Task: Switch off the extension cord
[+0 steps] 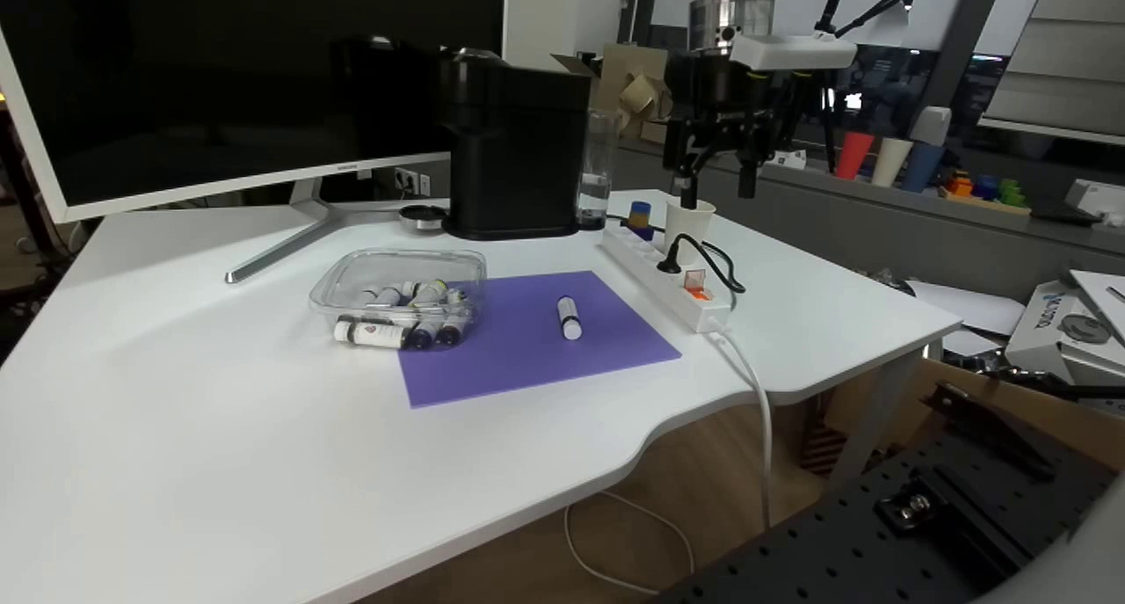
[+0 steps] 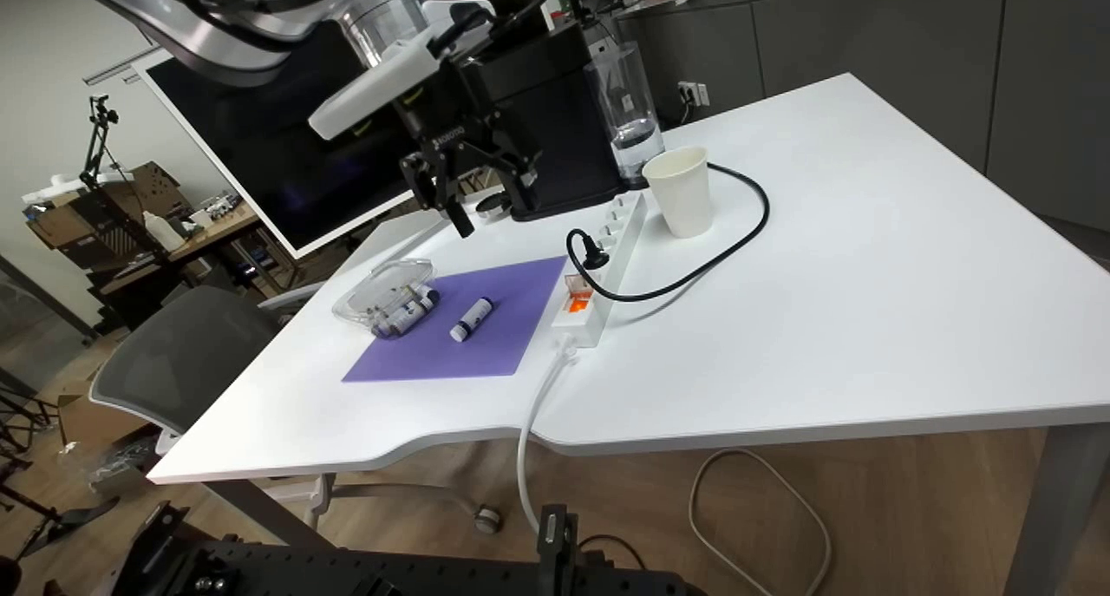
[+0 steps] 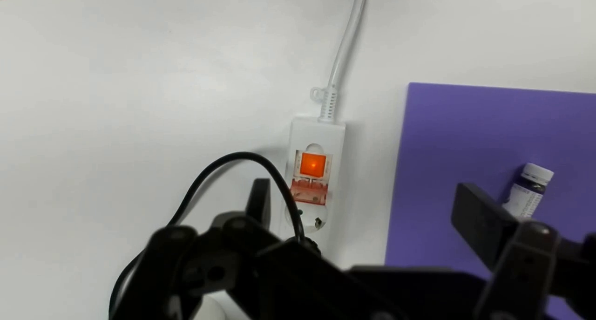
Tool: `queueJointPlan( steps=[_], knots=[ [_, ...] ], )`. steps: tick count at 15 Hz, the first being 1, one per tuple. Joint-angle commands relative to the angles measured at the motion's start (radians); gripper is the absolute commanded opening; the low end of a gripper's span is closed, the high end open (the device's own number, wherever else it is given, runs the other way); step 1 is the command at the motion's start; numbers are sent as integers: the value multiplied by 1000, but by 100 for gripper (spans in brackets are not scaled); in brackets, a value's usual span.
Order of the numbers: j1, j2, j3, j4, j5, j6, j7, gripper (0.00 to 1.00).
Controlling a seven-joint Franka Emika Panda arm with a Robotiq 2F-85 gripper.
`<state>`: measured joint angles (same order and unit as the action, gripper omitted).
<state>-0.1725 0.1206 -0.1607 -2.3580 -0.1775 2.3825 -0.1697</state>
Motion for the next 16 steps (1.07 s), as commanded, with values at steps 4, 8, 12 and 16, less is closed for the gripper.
queueJointPlan(
  steps=[4,8,12,16],
  knots=[
    [-18,116,-9,37,30,55,-14,51],
    [-32,184,-7,56,27,108,-39,25],
    [-44,239,-4,72,29,175,-58,1],
    [-54,283,2,83,33,249,-70,0]
  ],
)
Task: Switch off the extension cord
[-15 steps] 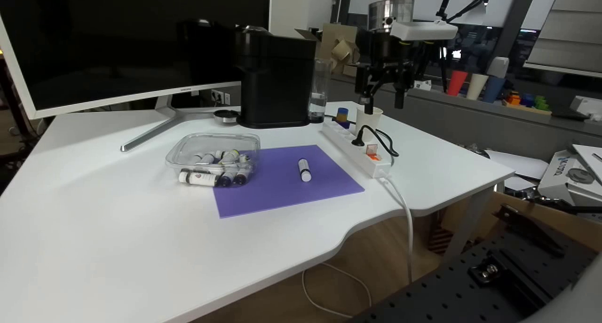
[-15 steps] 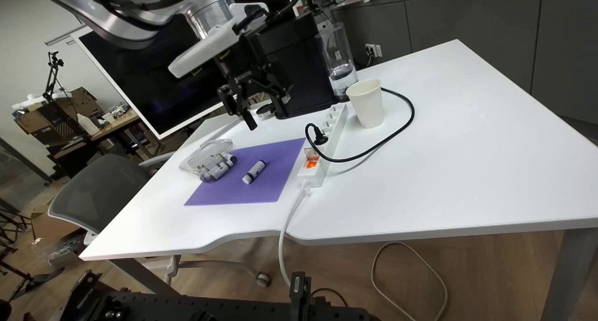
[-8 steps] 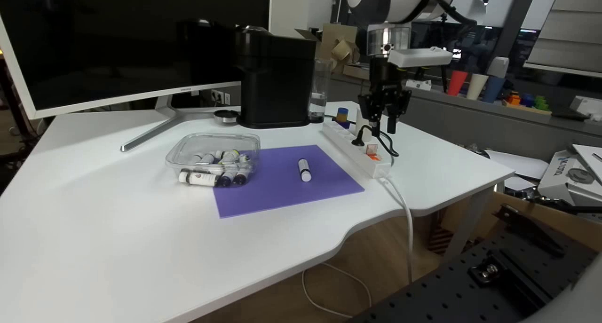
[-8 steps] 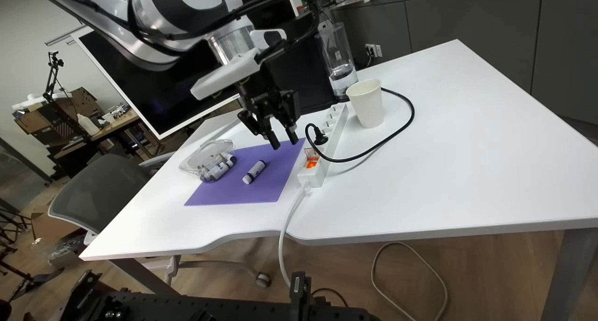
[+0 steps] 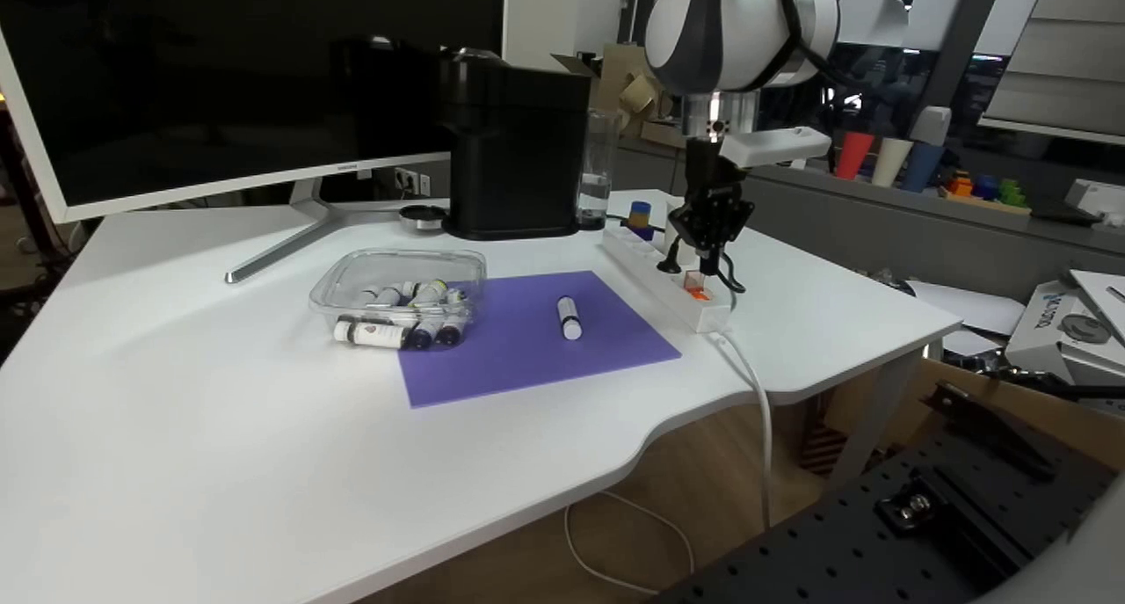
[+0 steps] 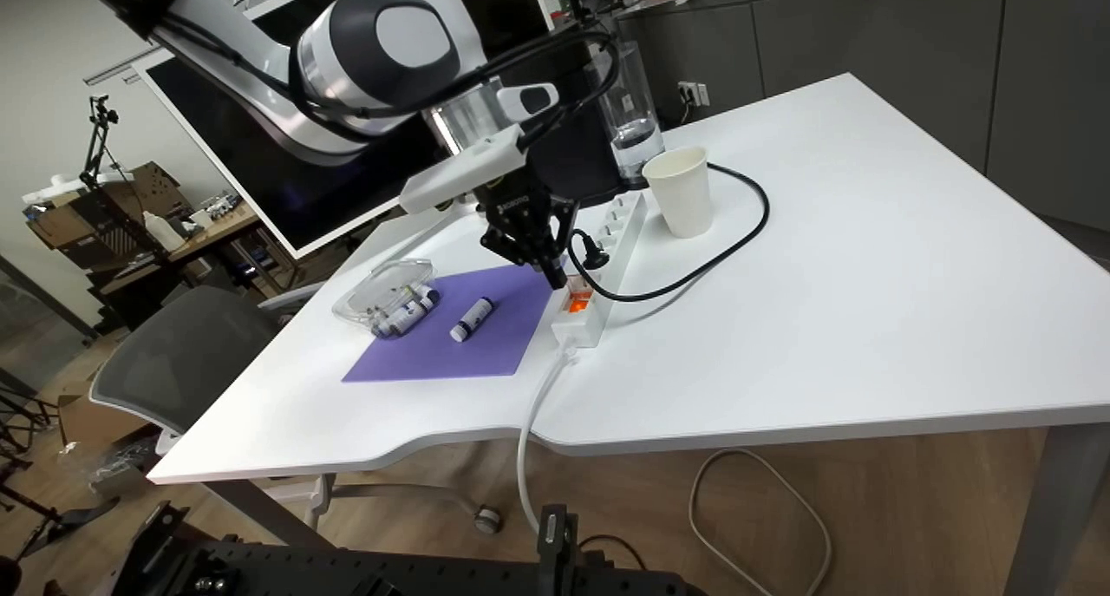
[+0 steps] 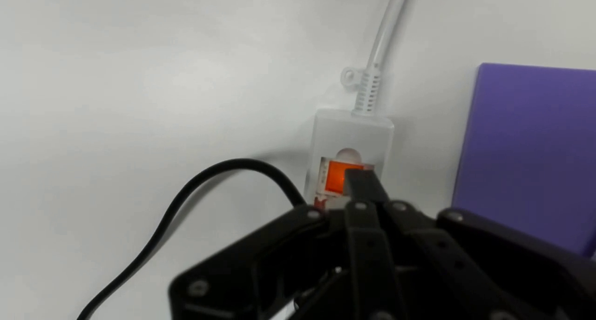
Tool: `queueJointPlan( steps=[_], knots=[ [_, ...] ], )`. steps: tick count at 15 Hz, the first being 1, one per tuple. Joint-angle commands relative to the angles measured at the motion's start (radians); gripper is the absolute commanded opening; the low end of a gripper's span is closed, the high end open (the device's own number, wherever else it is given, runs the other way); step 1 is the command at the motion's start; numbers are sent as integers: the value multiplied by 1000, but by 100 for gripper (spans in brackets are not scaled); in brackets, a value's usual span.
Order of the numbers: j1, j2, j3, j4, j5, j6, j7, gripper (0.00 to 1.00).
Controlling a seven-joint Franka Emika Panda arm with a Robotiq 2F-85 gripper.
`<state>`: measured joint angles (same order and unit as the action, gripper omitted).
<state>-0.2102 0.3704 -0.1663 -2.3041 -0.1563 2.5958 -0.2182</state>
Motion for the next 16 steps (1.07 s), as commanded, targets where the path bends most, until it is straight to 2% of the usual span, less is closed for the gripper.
queueJointPlan(
  steps=[1,16],
  knots=[
    [-17,42,6,32,10,53,-20,0],
    [-24,110,14,42,18,101,-16,0]
  ],
)
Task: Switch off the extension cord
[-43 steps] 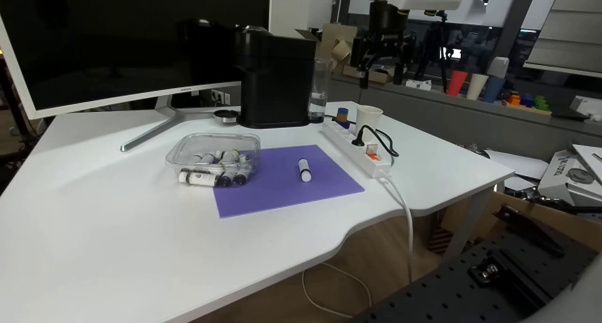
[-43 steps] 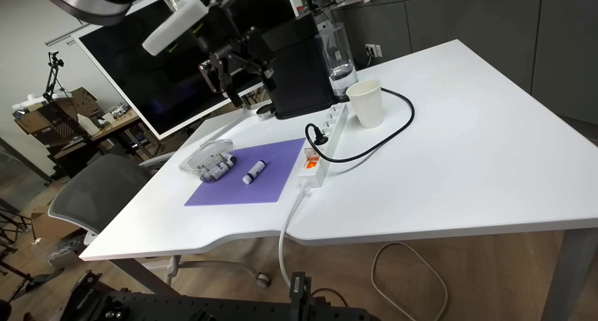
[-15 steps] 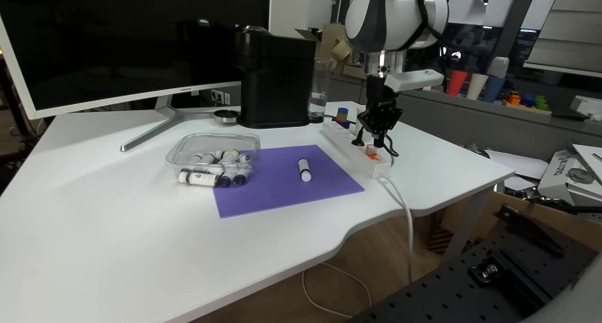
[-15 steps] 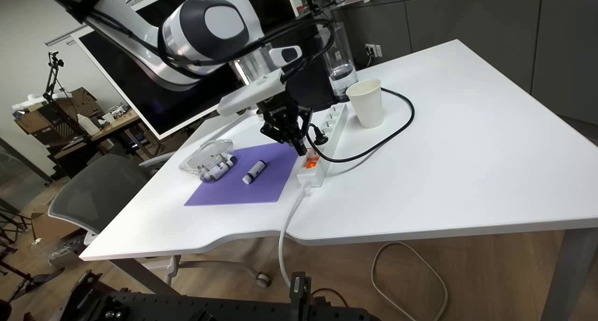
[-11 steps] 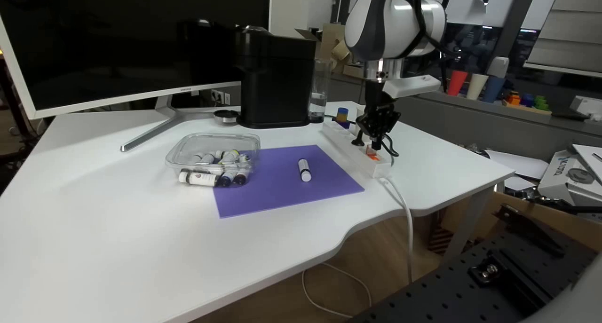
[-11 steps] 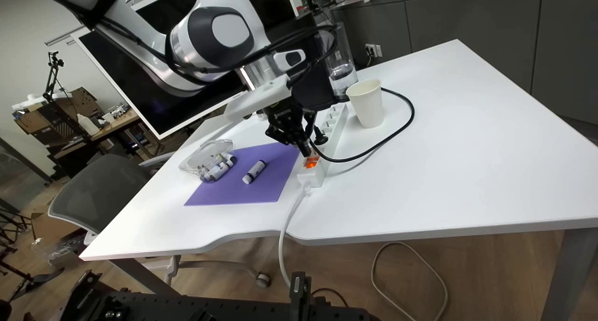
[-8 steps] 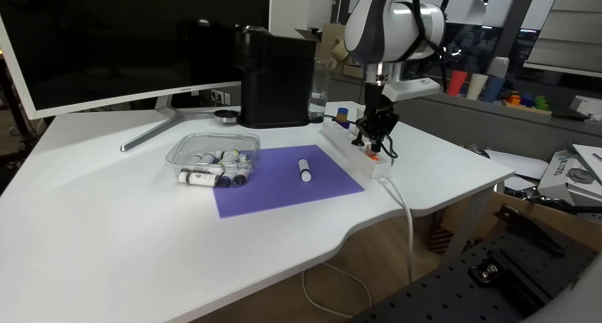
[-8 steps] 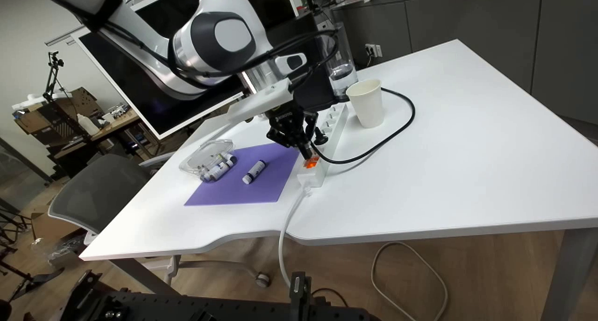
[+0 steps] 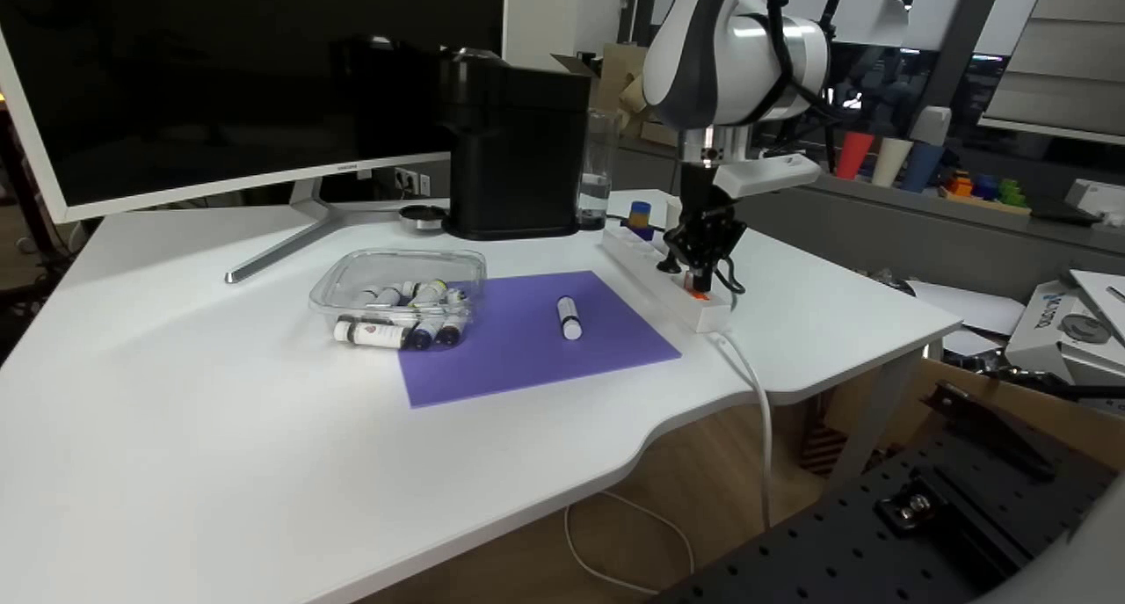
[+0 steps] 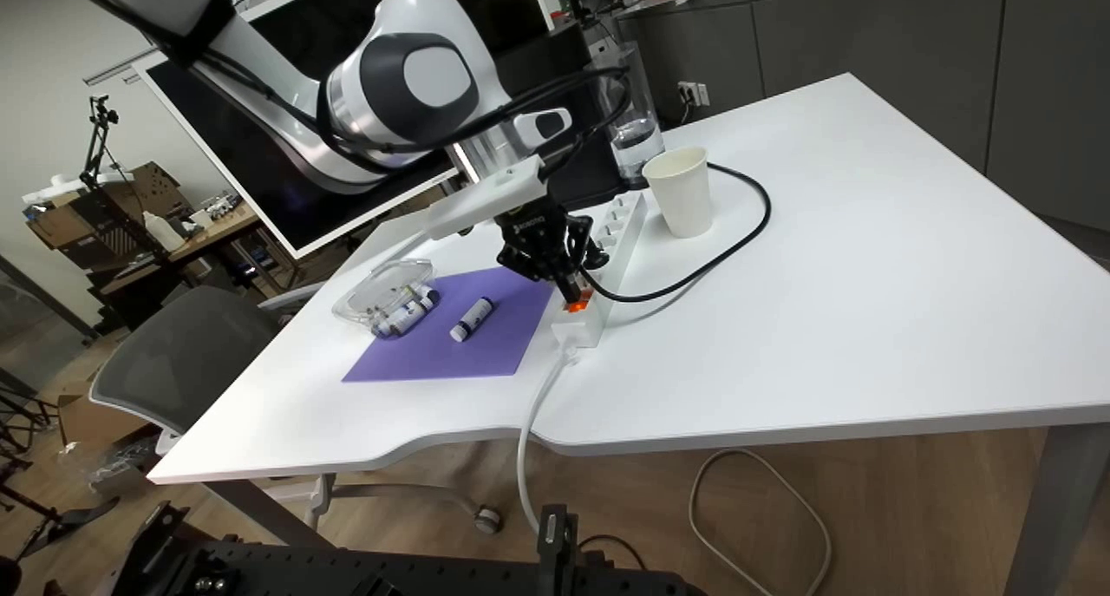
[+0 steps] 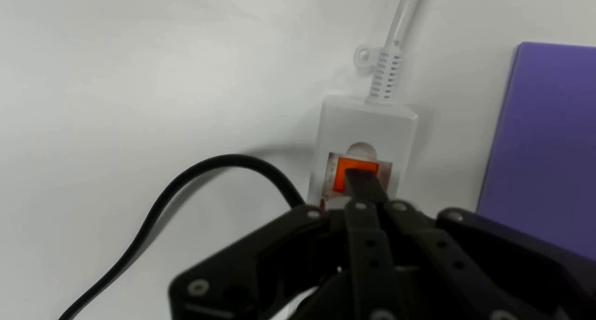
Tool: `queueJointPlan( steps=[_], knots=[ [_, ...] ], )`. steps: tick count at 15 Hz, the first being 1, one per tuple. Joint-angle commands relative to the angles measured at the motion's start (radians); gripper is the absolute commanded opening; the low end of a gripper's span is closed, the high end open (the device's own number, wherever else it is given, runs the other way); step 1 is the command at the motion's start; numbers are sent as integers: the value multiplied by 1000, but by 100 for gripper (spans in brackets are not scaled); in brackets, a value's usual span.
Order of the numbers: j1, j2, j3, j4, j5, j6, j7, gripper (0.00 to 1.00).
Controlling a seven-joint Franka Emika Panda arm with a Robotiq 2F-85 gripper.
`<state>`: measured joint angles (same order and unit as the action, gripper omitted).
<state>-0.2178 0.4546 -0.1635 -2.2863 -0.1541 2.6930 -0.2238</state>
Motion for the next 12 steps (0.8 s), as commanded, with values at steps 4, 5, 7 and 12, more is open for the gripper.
queueJointPlan(
  steps=[4,5,7,12],
  knots=[
    [-15,45,10,28,18,16,-2,0],
    [-15,48,11,29,20,18,0,0],
    [-12,57,10,33,23,20,5,0],
    [0,85,10,39,26,17,24,0]
  ],
)
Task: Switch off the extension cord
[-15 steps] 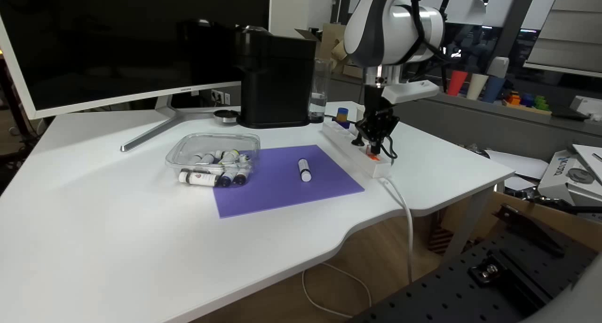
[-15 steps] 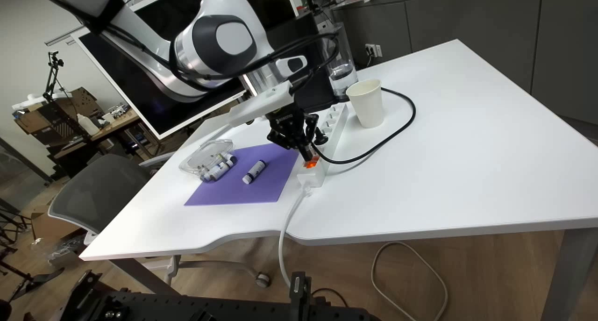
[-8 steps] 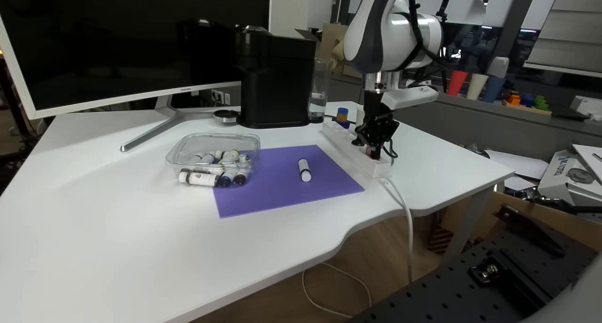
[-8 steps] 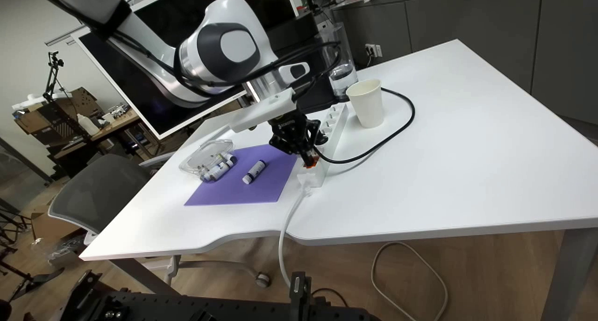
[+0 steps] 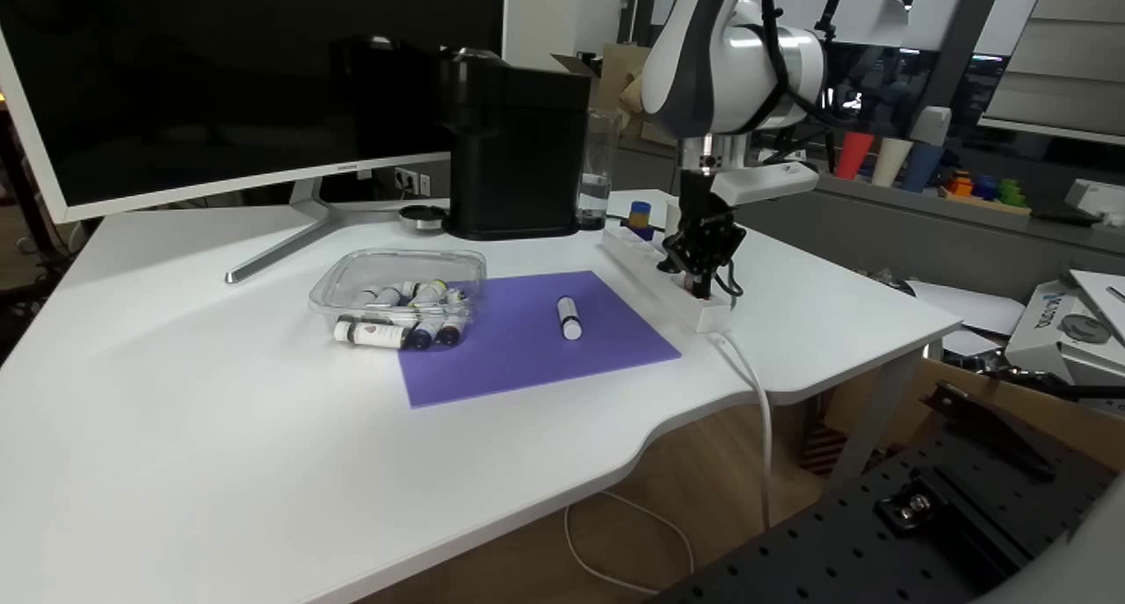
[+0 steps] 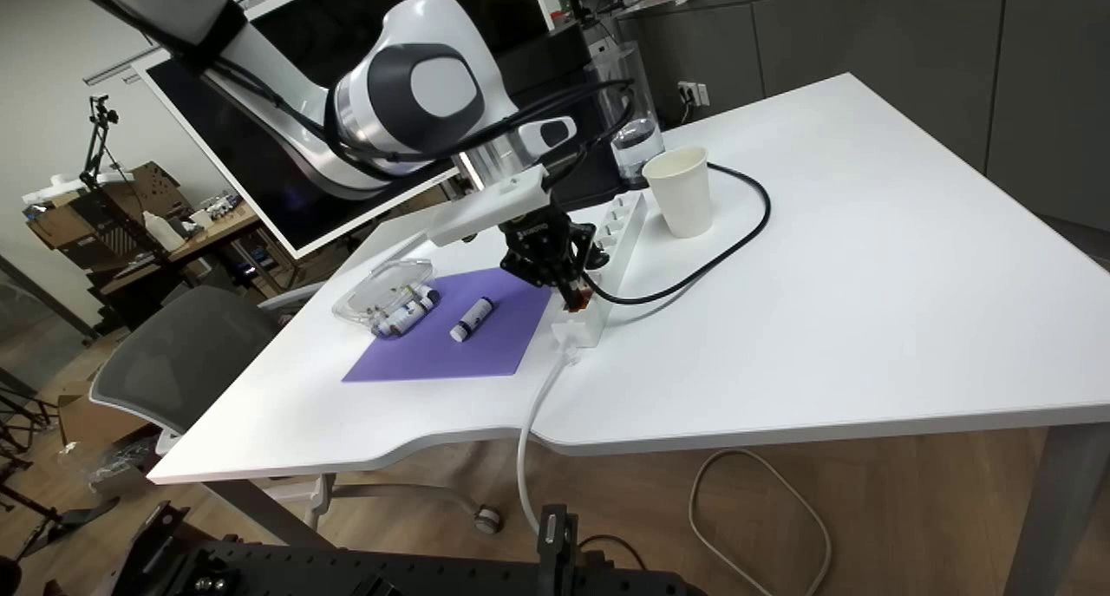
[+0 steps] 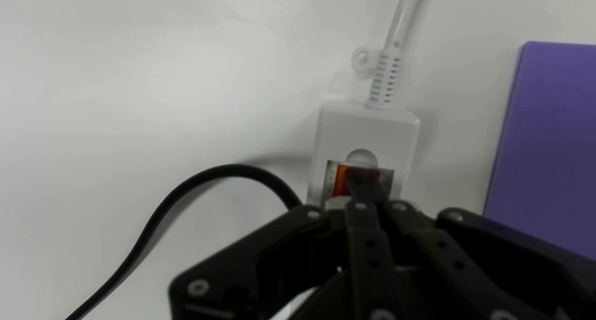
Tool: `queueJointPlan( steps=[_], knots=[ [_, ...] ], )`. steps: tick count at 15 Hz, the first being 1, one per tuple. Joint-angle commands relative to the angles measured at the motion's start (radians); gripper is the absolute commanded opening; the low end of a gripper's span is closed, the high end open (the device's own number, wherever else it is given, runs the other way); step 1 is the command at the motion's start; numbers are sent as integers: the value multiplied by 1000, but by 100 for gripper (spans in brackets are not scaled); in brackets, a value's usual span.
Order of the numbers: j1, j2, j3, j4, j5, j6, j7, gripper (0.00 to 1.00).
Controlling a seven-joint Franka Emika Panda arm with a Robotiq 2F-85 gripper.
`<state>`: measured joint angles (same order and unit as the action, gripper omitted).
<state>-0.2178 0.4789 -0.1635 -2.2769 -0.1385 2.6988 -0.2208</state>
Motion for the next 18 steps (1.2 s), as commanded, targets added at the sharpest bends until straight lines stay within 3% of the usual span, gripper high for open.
queueJointPlan(
  steps=[1,10,11,12,18],
  knots=[
    [1,47,11,22,10,14,20,0],
    [38,-231,15,-164,-9,66,11,1],
    [39,-272,21,-187,-1,65,8,26],
    [46,-311,20,-207,-3,53,9,27],
    [56,-529,18,-304,20,-132,45,67]
  ],
)
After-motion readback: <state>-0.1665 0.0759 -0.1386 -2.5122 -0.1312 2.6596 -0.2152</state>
